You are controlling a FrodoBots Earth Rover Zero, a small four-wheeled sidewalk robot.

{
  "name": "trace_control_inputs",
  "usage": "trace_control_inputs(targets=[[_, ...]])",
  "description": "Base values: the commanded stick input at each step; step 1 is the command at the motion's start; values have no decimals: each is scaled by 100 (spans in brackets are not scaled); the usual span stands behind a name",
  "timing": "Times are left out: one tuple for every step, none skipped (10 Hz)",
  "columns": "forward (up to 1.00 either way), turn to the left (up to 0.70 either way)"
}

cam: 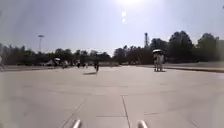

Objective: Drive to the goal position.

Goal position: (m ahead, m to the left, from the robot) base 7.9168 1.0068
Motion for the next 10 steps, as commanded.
trace_control_inputs(targets=[[70,0],[70,0],[70,0],[70,1],[70,1],[70,0],[70,0],[70,0],[70,0],[70,0]])
